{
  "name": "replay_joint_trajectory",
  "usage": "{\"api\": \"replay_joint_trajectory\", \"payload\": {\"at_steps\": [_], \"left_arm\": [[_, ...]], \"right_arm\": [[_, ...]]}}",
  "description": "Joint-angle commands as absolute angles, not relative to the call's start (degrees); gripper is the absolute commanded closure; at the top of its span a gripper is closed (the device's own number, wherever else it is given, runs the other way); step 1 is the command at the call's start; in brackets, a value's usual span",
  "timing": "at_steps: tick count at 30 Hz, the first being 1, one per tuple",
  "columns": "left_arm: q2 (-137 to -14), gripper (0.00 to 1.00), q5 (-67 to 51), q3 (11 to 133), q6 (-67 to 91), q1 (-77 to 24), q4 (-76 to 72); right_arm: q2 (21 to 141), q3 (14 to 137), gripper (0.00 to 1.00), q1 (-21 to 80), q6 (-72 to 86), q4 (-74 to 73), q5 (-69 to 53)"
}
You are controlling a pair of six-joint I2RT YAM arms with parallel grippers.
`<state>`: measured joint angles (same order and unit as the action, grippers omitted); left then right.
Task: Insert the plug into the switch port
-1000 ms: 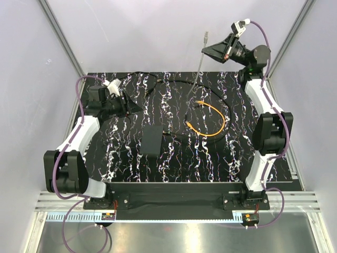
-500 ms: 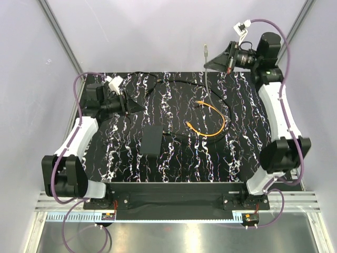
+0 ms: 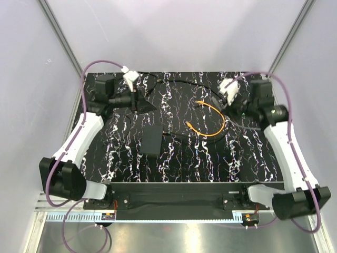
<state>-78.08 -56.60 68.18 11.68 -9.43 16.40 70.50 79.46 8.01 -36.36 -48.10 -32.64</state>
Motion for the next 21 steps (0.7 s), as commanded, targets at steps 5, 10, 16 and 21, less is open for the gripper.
{"api": "replay_joint_trajectory", "payload": {"at_steps": [5, 10, 16, 21], "left_arm": [[-83.1, 0.42, -54.4, 76.1, 9.6, -20.3, 17.5], [-87.3, 0.4, -56.7, 74.9, 20.8, -25.0, 9.9], [-91.7, 0.34, -57.4, 68.9, 44.7, -29.2, -9.7], [-94.8, 0.31, -56.7, 65.2, 61.2, -31.4, -25.0]], "right_arm": [[57.6, 57.0, 1.0, 15.8, -55.6, -28.0, -11.7], [50.9, 46.2, 1.0, 20.8, -62.7, -13.0, -6.2], [46.4, 34.1, 1.0, 24.3, -72.8, 4.9, -5.6], [44.5, 27.7, 1.0, 25.7, -78.9, 10.5, -7.6]]}}
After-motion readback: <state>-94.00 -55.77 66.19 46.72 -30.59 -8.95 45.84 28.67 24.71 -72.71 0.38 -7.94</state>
